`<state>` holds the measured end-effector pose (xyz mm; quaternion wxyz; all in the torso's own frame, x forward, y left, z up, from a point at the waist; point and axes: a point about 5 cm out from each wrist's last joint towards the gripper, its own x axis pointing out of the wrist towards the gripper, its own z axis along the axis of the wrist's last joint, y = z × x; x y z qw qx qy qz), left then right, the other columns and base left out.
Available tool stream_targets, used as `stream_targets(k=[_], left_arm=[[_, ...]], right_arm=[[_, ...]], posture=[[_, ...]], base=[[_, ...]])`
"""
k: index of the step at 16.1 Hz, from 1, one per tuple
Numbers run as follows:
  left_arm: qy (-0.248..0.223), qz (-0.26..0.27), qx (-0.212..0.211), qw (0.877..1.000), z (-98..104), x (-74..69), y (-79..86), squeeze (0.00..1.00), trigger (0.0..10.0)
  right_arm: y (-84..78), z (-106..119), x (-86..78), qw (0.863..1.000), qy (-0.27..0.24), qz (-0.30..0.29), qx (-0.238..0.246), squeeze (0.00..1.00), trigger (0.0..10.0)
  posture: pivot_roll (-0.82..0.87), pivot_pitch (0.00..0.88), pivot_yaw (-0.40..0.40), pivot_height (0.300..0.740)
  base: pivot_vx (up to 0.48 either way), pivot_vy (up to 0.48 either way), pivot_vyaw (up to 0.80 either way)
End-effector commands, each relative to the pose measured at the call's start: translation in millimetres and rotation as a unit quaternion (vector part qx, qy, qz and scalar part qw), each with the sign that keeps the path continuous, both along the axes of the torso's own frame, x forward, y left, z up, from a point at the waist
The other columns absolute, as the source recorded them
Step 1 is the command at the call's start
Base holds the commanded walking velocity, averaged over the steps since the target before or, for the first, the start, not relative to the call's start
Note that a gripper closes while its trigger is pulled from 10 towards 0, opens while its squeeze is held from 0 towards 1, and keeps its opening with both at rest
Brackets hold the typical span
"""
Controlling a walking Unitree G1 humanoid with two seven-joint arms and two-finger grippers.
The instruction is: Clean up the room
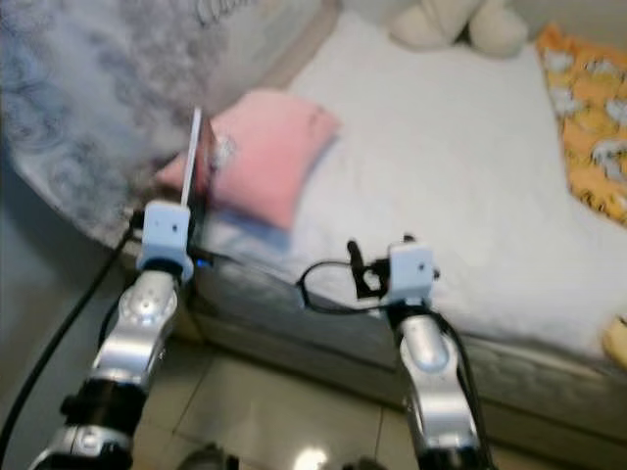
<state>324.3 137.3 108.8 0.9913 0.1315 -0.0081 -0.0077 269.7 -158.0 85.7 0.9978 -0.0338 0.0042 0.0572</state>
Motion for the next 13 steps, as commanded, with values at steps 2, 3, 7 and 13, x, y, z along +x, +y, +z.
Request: stream_targets(k=[2, 3, 7, 13], left_arm=[[-0.052, -0.089, -0.009, 0.995, 23, 0.7, -24.9, 0.0, 10.0], [-0.075, -0.123, 0.002, 0.99, 30, 0.0, -31.2, 0.0, 10.0], [-0.073, -0.121, -0.023, 0.99, 32, 4.8, -30.0, 0.0, 10.0], [-0.074, -0.116, -0.042, 0.99, 39, 13.8, -33.5, 0.0, 10.0]], right_arm=[[-0.1, 1, -2.8, 1.0, -0.011, -0.009, -0.004, 0.0, 10.0], [0.7, 0, -3.6, 1.0, -0.013, -0.012, -0.009, 0.0, 10.0], [0.8, -1, -2.1, 1.0, -0.019, -0.021, -0.006, 0.0, 10.0], [5.2, -2, 0.0, 1.0, -0.021, -0.007, -0.008, 0.0, 10.0]], posture=[[-0.06, 0.0, 0.052, 0.74], [-0.06, 0.0, 0.061, 0.74], [-0.07, 0.0, 0.067, 0.74], [-0.06, 0.0, 0.057, 0.74]], base=[[0.0, 0.0, 0.0], [0.0, 0.0, 0.0], [0.0, 0.0, -0.58], [0.48, 0.0, 0.0]])
